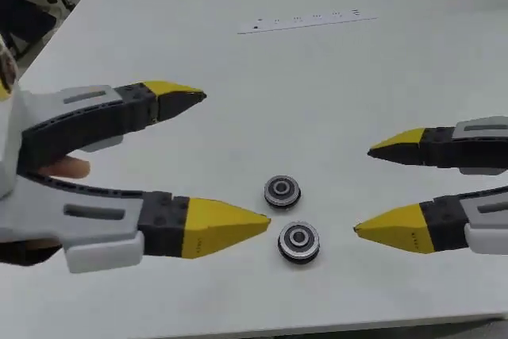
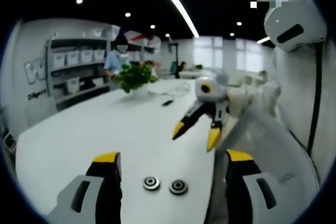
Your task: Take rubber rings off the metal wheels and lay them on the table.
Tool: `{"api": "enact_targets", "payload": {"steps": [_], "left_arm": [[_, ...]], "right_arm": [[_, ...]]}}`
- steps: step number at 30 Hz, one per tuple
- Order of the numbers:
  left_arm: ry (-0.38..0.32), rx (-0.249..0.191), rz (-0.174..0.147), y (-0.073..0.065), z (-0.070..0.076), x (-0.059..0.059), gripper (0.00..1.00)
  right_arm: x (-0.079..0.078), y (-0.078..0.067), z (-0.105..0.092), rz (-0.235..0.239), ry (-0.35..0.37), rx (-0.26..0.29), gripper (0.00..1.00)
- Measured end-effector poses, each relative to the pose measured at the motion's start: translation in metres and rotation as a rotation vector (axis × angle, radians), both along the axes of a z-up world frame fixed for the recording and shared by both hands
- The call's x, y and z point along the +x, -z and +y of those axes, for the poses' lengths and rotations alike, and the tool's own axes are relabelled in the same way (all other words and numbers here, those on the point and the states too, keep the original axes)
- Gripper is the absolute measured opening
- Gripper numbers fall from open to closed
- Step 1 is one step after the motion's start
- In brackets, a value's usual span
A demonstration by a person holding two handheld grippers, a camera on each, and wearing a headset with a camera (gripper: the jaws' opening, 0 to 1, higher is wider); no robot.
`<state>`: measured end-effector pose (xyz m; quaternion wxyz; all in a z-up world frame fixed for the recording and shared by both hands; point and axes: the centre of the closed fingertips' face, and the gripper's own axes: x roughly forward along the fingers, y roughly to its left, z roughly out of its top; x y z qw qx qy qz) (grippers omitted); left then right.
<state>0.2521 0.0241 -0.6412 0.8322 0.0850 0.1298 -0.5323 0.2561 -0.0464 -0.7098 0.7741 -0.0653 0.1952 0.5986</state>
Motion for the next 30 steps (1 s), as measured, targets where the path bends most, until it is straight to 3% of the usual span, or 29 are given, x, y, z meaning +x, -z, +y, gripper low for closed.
{"api": "enact_targets", "payload": {"steps": [5, 12, 16, 19, 21, 23, 27, 30], "left_arm": [[0.037, 0.022, -0.005, 0.017, -0.006, 0.010, 0.73], [0.049, 0.053, 0.012, 0.042, -0.010, 0.022, 0.63], [0.044, 0.044, 0.025, 0.055, -0.014, 0.031, 0.58], [0.051, 0.025, 0.064, 0.066, -0.020, 0.029, 0.58], [0.065, 0.054, 0.074, 0.077, -0.021, 0.026, 0.55], [0.077, 0.120, 0.079, 0.093, -0.019, 0.023, 0.52], [0.088, 0.107, 0.108, 0.102, -0.023, 0.019, 0.51], [0.103, 0.125, 0.115, 0.111, -0.026, 0.016, 0.47]], "right_arm": [[0.001, 0.008, 0.006, -0.040, -0.032, -0.014, 0.48], [0.006, 0.019, 0.013, -0.047, -0.048, -0.007, 0.44], [0.006, 0.030, 0.018, -0.024, -0.071, -0.022, 0.42], [0.004, 0.040, 0.022, -0.010, -0.089, -0.037, 0.42], [0.002, 0.045, 0.025, 0.000, -0.102, -0.042, 0.41], [0.001, 0.051, 0.027, 0.005, -0.112, -0.053, 0.40], [-0.001, 0.060, 0.030, 0.017, -0.121, -0.063, 0.38], [-0.003, 0.065, 0.031, 0.017, -0.130, -0.072, 0.36]]}}
